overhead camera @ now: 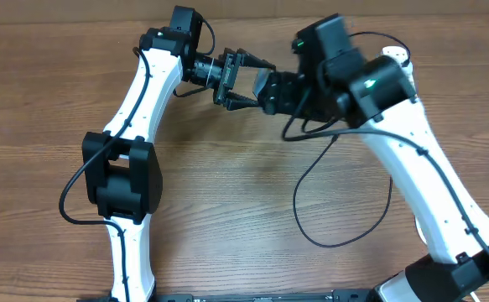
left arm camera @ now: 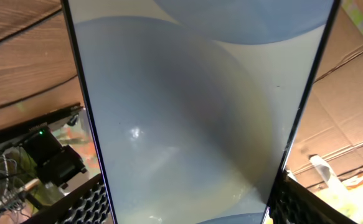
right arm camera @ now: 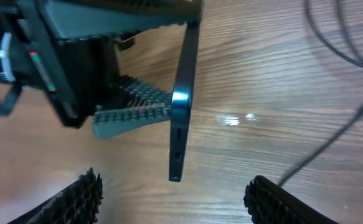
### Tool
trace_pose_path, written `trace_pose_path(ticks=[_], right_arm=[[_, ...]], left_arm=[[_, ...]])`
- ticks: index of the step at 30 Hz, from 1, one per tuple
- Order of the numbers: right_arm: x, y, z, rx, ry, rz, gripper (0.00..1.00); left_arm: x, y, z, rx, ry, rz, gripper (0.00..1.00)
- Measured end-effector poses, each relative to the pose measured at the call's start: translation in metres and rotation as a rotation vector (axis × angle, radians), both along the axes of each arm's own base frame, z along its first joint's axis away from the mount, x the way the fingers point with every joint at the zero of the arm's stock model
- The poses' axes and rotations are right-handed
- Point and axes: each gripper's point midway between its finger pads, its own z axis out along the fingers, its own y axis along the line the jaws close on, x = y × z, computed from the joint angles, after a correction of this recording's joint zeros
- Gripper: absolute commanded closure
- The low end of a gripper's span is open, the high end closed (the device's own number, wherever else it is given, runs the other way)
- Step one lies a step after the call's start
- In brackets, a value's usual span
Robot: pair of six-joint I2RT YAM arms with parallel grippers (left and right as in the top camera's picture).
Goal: Plug charger to phone and switch on socket
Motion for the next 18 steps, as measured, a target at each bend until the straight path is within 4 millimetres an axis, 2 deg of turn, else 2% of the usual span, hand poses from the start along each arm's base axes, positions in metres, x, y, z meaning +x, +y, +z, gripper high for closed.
trace_pose_path(ticks=[5, 10, 15, 18], right_arm=[[0.008, -0.009, 0.001, -0.043, -0.035, -0.157, 0.23], [0.024, -0.009, -0.006, -0.047, -0.053, -0.227, 0.38], [0.038, -0.004, -0.020, -0.060, -0.053, -0.238, 0.47], [0.042, -0.002, -0.022, -0.060, -0.063, -0.227, 0.54]], left_arm=[[-0.001, -0.002, 0.007, -0.036, 0.017, -0.005, 0.32], [-0.002, -0.003, 0.013, -0.074, 0.020, -0.015, 0.32], [-0.002, -0.003, 0.015, -0.084, 0.022, -0.019, 0.32], [-0.003, -0.003, 0.015, -0.086, 0.023, -0.019, 0.32]])
